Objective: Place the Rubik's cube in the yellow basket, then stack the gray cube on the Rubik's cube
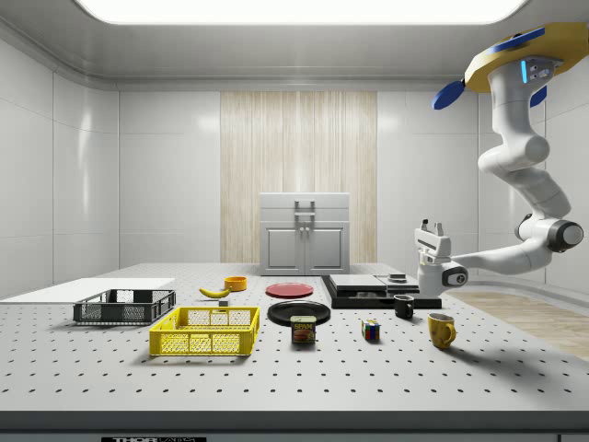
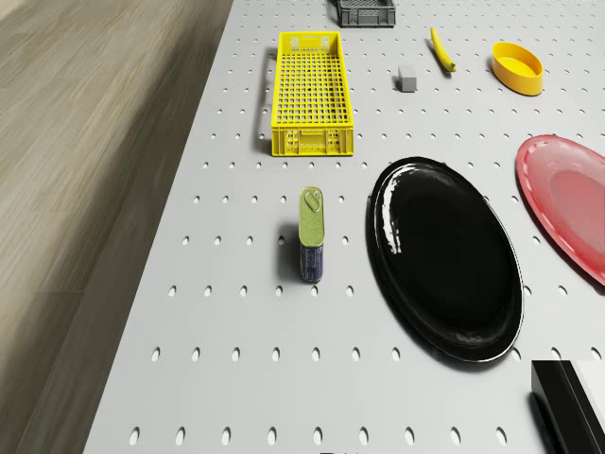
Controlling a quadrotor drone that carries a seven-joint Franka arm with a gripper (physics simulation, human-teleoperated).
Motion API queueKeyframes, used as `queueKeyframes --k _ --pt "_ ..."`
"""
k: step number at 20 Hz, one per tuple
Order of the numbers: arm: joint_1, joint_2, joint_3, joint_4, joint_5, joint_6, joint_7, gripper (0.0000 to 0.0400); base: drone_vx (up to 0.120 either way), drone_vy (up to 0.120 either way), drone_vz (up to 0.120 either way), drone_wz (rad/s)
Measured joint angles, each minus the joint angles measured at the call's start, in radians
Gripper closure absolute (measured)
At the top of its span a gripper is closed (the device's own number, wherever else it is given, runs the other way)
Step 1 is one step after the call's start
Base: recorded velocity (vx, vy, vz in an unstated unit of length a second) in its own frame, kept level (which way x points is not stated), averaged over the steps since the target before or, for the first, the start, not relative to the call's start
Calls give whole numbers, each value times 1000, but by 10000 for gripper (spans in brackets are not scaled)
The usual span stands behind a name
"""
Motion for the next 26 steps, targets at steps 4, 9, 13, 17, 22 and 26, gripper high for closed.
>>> queueKeyframes --k 4,9,13,17,22,26 --pt "-27 -6 85 -19 -120 6 17 0 120 0 0 0" --pt "-95 -28 290 -108 -419 20 64 0 120 0 0 0" --pt "-197 -71 536 -301 -815 37 154 0 120 0 -20 0" --pt "-362 -129 774 -559 -1264 14 312 0 120 0 -120 0" --pt "-628 -195 974 -754 -1652 -96 522 0 120 0 -120 0" --pt "-794 -242 1062 -807 -1789 -173 634 0 120 0 -120 0"
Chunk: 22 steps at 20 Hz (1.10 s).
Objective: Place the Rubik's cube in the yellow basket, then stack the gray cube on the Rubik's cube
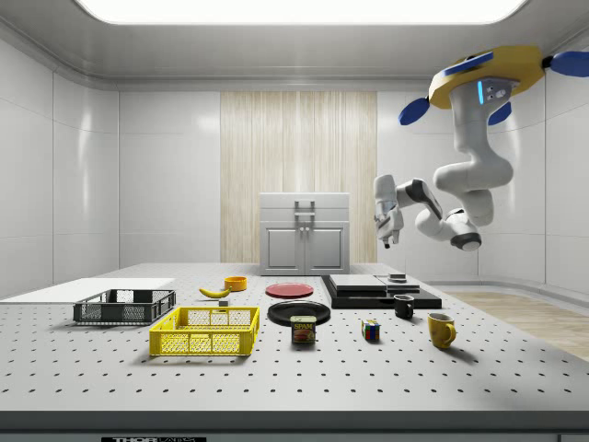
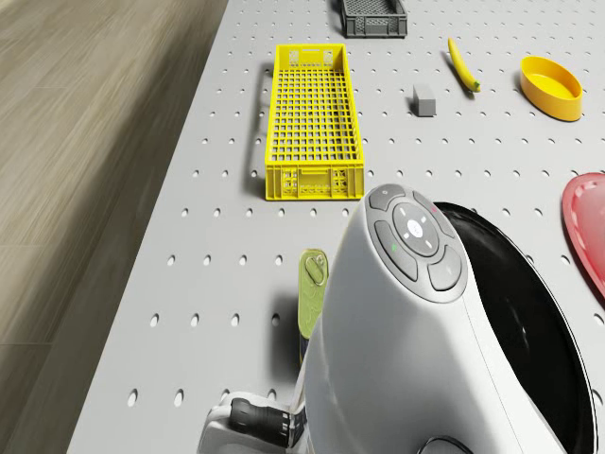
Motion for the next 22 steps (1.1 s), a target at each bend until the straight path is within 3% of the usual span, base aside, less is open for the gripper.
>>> queueKeyframes --k 6,12,22 --pt "-132 -54 64 -21 -65 -49 87 0 120 -7 -120 0" --pt "-188 -95 94 -23 -71 -49 126 0 113 -120 -120 0" --pt "-226 -152 120 -21 -49 -13 157 0 0 -16 -120 0"
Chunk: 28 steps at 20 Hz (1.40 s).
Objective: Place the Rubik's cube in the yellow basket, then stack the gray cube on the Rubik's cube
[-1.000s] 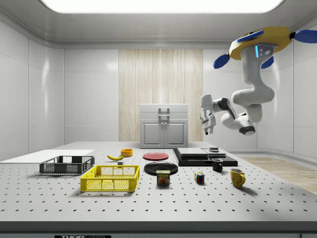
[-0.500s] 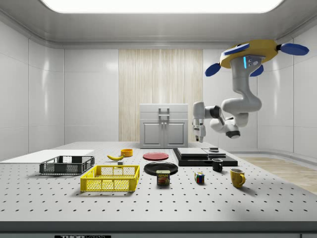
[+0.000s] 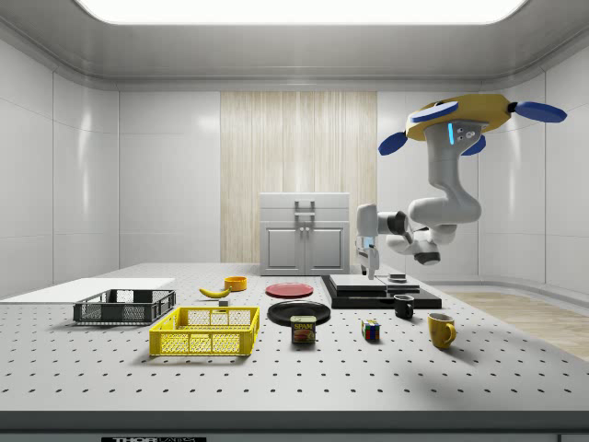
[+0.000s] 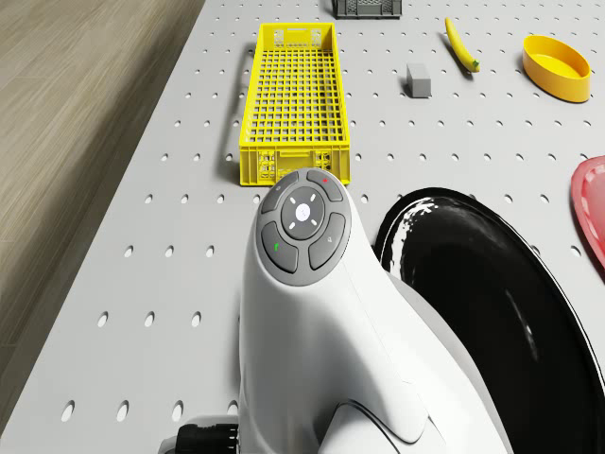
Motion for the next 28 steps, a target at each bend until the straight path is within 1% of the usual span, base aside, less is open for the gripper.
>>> queueKeyframes --k 3,9,12,28 --pt "-7 -16 6 1 8 13 6 0 0 -53 -120 0" --pt "-19 -46 16 3 24 40 17 0 0 0 -120 0" --pt "-24 -61 21 4 32 53 22 0 -93 0 -120 0" --pt "-47 -134 42 9 69 120 44 0 0 0 -120 0"
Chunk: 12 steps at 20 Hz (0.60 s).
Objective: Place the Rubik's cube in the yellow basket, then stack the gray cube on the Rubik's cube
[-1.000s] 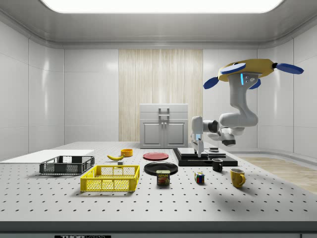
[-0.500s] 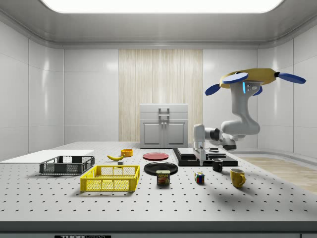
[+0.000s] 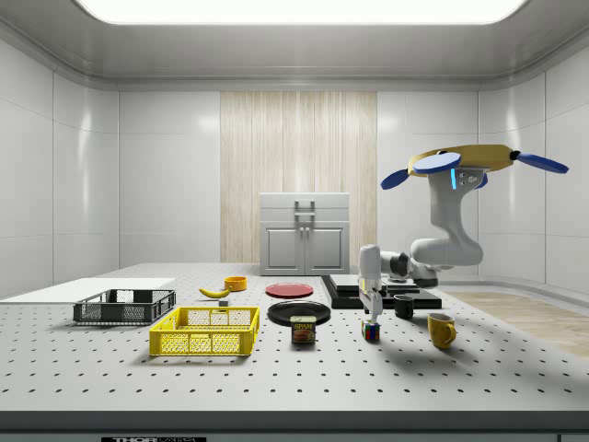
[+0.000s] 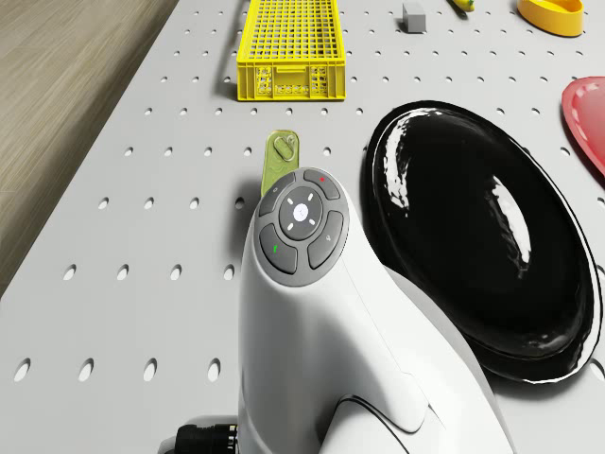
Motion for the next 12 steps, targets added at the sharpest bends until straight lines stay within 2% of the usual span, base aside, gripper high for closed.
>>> queueKeyframes --k 2,12 --pt "-2 -8 2 1 4 8 2 0 0 0 -100 0" --pt "-10 -53 -13 6 0 56 8 0 0 0 0 0"
